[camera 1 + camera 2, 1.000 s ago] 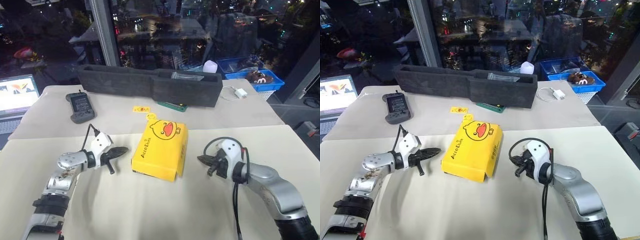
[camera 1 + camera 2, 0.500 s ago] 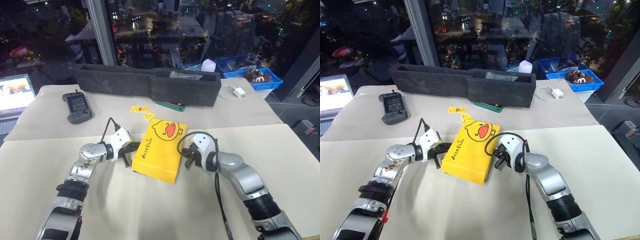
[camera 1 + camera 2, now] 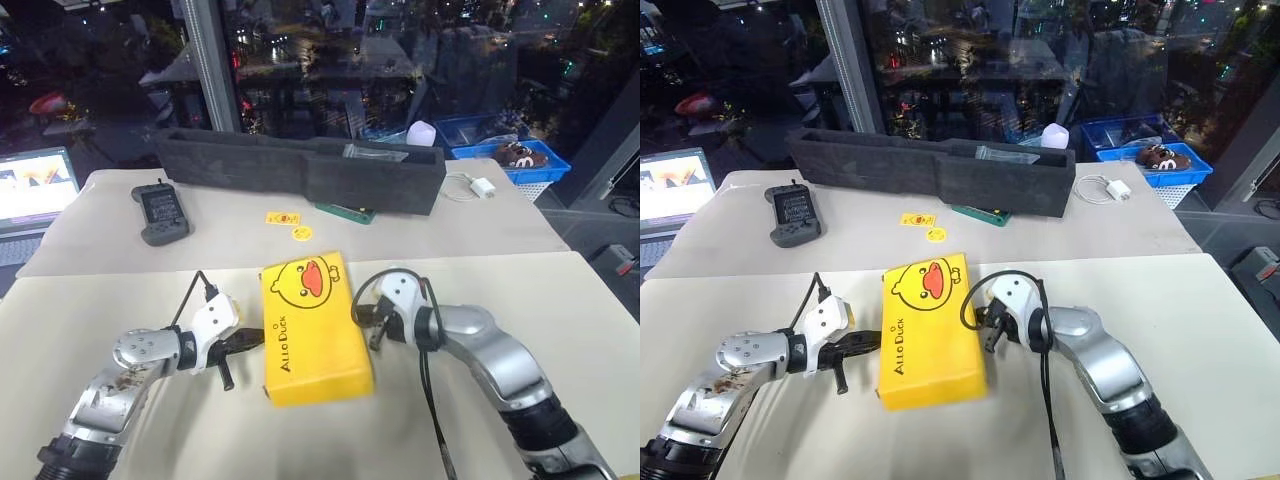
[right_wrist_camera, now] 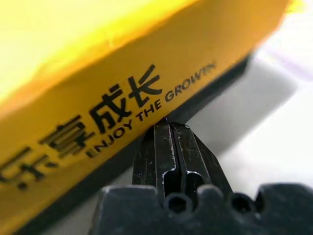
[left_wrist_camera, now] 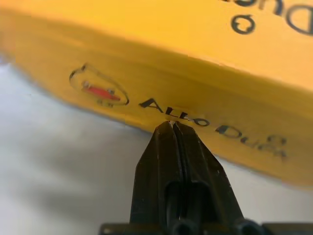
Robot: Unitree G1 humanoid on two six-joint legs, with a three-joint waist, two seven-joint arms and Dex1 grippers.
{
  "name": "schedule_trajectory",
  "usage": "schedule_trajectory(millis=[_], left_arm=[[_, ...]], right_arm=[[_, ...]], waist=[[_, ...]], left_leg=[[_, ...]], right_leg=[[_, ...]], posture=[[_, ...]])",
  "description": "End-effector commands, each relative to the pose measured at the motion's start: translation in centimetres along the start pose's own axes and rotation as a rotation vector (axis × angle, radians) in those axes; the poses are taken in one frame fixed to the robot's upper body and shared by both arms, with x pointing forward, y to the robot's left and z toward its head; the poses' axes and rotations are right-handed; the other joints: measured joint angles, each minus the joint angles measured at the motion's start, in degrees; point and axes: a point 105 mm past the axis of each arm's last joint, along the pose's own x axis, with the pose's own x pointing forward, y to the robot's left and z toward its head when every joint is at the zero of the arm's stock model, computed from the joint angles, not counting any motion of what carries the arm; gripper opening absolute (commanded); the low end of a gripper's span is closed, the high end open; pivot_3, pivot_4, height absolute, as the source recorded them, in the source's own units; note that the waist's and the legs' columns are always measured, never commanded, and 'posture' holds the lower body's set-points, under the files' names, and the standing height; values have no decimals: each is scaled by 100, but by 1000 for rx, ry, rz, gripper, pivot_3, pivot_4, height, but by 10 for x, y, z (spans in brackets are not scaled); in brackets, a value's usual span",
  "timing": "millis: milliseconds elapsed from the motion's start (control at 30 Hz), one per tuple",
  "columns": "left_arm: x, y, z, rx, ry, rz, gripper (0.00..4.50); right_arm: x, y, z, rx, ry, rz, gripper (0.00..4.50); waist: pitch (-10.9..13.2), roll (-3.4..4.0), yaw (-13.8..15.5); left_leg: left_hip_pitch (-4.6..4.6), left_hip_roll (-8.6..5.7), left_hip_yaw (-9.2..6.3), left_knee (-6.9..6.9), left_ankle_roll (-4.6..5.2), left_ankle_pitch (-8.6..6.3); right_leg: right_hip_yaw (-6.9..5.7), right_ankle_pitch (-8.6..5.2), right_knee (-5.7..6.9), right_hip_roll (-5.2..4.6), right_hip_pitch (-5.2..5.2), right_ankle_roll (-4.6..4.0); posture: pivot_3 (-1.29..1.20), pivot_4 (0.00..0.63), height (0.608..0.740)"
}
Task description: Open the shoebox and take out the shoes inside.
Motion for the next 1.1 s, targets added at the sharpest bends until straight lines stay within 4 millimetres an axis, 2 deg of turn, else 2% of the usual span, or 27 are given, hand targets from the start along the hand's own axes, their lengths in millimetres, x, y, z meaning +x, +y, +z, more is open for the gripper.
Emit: schedule_trajectory(millis=[33,133,233,367,467,567,633,933,1100], left_arm=[[5,-1,22,58,-83,-10,45],[7,2,21,73,-83,-3,45],[9,11,23,65,-101,28,45],[-1,17,17,32,-99,48,45],[-9,18,11,9,-93,62,45],[-20,11,3,-2,-74,56,45],[-20,1,2,-12,-70,38,45],[-4,-36,12,-43,-118,-45,45],[-4,-41,11,-57,-113,-55,45]], right_arm=[[0,34,14,-16,-52,138,0],[0,34,5,-1,-23,130,0],[-1,24,-8,21,10,83,0],[-13,-6,-20,44,29,-40,0],[-20,-20,-20,35,21,-86,0],[-24,-42,-14,16,1,-154,0],[-21,-48,-8,3,-19,-161,0],[14,-55,26,-53,-99,-104,0],[26,-59,36,-75,-117,-84,0]], waist=[[0,0,-21],[0,0,-51],[-1,-2,-50],[-1,-2,-45],[-1,-2,-47],[-1,-2,-84],[-1,-2,-103],[-1,-2,-48],[-1,-1,-60]], left_leg=[[1,2,1,0,0,0],[6,2,5,0,0,0],[11,1,8,0,0,0],[10,1,9,1,0,0],[9,1,16,2,0,0],[10,5,17,-1,0,0],[15,11,25,-7,0,-1],[15,10,27,-6,0,0],[16,11,31,-9,0,-1]], right_leg=[[0,1,0,2,0,-4],[3,-1,5,5,0,-8],[4,-2,2,5,3,-8],[4,-2,2,7,3,-8],[8,-2,0,4,2,-8],[8,-2,0,8,0,-9],[12,-5,0,12,-2,-14],[11,-5,3,6,0,-18],[13,-4,3,6,-2,-19]], posture=[[0,150,740],[0,150,740],[0,150,740],[0,150,740],[0,150,740],[0,150,740],[0,150,740],[0,150,740],[0,150,740]])
